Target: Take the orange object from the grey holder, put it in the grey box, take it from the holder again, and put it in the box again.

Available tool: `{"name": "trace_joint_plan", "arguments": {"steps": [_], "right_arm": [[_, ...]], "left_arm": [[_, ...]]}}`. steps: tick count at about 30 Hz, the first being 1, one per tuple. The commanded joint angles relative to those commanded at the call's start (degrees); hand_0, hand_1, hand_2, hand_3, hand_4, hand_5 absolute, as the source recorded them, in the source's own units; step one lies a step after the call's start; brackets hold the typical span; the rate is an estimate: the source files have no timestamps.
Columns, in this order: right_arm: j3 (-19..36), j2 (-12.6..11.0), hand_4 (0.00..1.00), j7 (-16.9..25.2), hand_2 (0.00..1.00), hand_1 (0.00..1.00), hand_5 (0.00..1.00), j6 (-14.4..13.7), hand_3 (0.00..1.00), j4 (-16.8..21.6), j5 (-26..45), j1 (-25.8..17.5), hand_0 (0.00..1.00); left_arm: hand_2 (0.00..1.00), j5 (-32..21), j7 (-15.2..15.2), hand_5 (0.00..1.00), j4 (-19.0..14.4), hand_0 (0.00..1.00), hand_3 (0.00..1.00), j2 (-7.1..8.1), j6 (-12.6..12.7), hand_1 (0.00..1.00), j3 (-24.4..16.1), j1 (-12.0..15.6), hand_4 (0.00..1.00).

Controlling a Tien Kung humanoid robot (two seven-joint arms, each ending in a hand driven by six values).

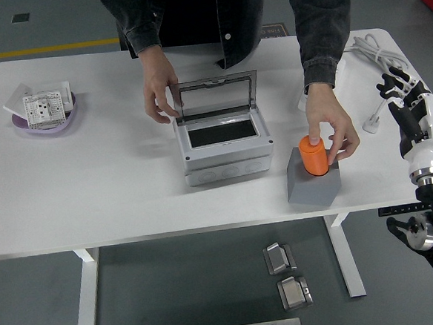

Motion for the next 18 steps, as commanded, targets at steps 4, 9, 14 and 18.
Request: {"name": "trace_joint_plan", "arguments": {"steps": [4,9,14,18], "right_arm": [[-0.37,0.09,0.635,0.17,0.745,0.708,0.365,-0.13,0.734,-0.22,-0.07,0.1,0.793],[-2.52,0.2,0.635,1.81,0.745,0.709,0.364,-1.51,0.734,-1.04,1.21,0.3,0.794],[-7.28,0.84,0.635,5.75,0.745,0.709,0.364,-3.61,0.734,-3.3,4.77,1.14,0.794],[-11.01,1.41,0.635,7.2,0.745,0.708,0.365,-4.24,0.734,-4.59,4.28,1.66,0.794]], "left_arm": [[0.615,-0.01,0.0,0.432,0.01,0.66,0.645,0.05,0.01,0.658,-0.03,-0.06,0.629],[0.615,-0.01,-0.01,0.433,0.04,0.66,0.645,0.17,0.01,0.658,-0.11,-0.01,0.628],[0.615,-0.1,0.0,0.433,0.01,0.66,0.645,0.12,-0.01,0.658,-0.04,0.24,0.628],[0.615,-0.13,0.0,0.433,-0.02,0.66,0.645,0.05,-0.02,0.658,0.04,0.41,0.629]]}}
